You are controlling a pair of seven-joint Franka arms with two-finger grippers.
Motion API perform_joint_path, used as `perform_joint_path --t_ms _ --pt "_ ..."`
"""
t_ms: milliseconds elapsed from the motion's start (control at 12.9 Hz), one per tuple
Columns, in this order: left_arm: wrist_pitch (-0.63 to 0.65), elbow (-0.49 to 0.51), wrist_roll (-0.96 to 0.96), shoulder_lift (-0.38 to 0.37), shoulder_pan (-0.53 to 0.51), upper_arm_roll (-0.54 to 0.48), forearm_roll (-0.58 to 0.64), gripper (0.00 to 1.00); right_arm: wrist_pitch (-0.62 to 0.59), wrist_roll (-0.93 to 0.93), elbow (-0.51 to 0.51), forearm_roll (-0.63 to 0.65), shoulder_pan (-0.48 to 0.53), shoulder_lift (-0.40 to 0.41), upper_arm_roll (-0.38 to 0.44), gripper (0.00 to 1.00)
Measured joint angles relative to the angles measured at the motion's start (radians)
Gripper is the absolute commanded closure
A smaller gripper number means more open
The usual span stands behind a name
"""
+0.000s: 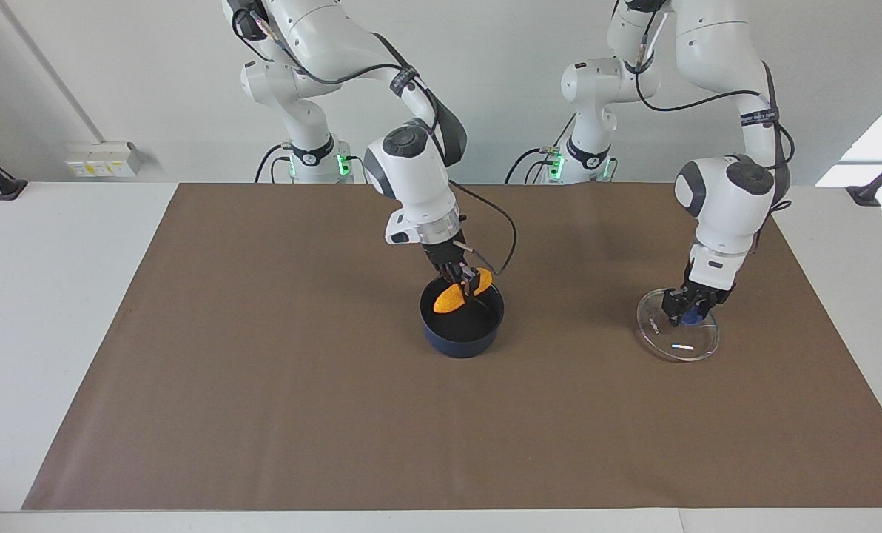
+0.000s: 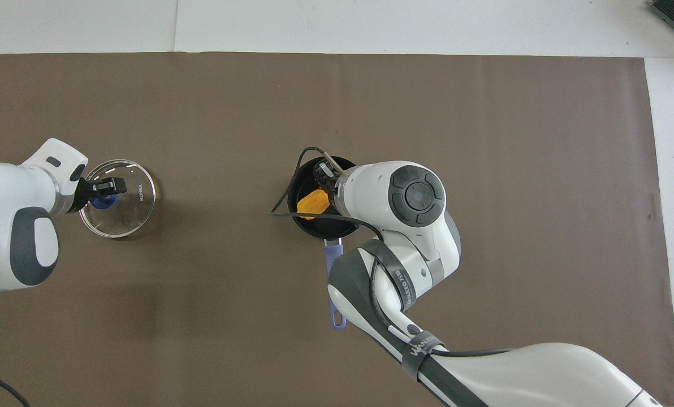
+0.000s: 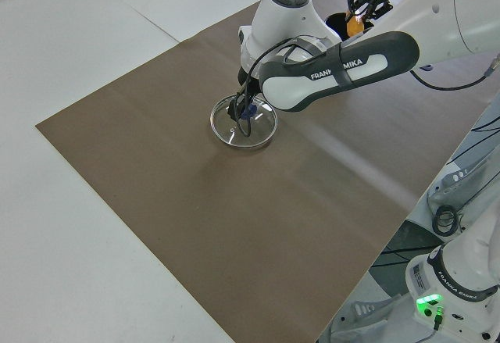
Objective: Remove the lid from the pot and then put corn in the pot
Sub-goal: 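Lower the corn into the pot and open the right gripper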
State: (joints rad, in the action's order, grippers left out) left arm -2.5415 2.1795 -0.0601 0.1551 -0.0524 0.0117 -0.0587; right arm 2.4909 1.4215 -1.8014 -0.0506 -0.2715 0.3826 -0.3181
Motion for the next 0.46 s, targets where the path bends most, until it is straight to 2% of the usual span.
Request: perform_joint_path --t_ms 232,464 --pt "0.004 0.007 0.028 0.003 -0.002 0.001 -0.016 1.0 0.008 -0.026 0.0 0.009 -0.002 0.022 0.0 1.0" --pt "0.005 0.008 0.031 0.004 -0.002 0.001 -0.017 0.98 0.008 -0.167 -0.006 0.011 0.0 0.035 0.002 1.0"
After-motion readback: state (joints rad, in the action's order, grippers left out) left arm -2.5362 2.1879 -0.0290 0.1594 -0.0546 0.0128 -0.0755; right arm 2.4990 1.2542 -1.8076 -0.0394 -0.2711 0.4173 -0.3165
